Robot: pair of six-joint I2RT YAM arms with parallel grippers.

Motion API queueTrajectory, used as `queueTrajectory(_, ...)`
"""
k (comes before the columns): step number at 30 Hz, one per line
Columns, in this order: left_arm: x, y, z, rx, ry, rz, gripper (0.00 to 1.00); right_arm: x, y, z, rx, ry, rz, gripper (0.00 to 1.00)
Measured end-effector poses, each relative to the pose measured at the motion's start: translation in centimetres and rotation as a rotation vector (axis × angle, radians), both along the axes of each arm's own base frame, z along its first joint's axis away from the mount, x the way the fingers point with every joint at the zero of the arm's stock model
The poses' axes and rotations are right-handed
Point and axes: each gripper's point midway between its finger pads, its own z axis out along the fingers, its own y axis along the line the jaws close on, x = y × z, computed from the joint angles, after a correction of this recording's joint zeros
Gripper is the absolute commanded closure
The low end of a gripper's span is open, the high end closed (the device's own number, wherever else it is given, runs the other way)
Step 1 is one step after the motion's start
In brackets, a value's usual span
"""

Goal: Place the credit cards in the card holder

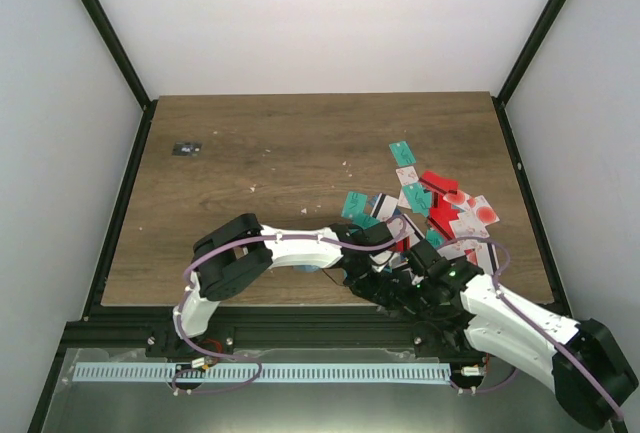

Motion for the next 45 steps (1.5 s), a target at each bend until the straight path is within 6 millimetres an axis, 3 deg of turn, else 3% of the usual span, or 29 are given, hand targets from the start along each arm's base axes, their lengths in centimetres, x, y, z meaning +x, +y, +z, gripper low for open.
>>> queueTrajectory(7,0.2,0.0,0.1,0.003,-0.007,0.01,0.71,0.1,-0.5,0.3,-0.022,-0.025,0.012,0.59)
queueTrajectory(16,0.8,0.7,0.6,0.016,-0.074,0.023,0.61,1.8,-0.8,2.9,-0.053,-0.123,0.017,0.62)
queueTrajectory(23,1.3,-0.1,3.3,-0.075,-0.141,-0.017,0.55,2.1,-1.2,2.8,-0.083,-0.134,0.009,0.78)
queueTrajectory(30,3.6,-1.8,4.7,-0.154,-0.204,-0.05,0.55,2.0,-1.2,2.8,-0.081,-0.126,0.006,0.95)
queueTrajectory(32,3.8,-2.0,4.7,-0.157,-0.207,-0.052,0.55,2.0,-1.1,2.8,-0.078,-0.127,0.007,0.99)
queueTrajectory(45,3.9,-2.3,2.3,-0.134,-0.172,-0.098,0.61,1.6,-1.2,2.0,-0.087,-0.091,0.01,0.99)
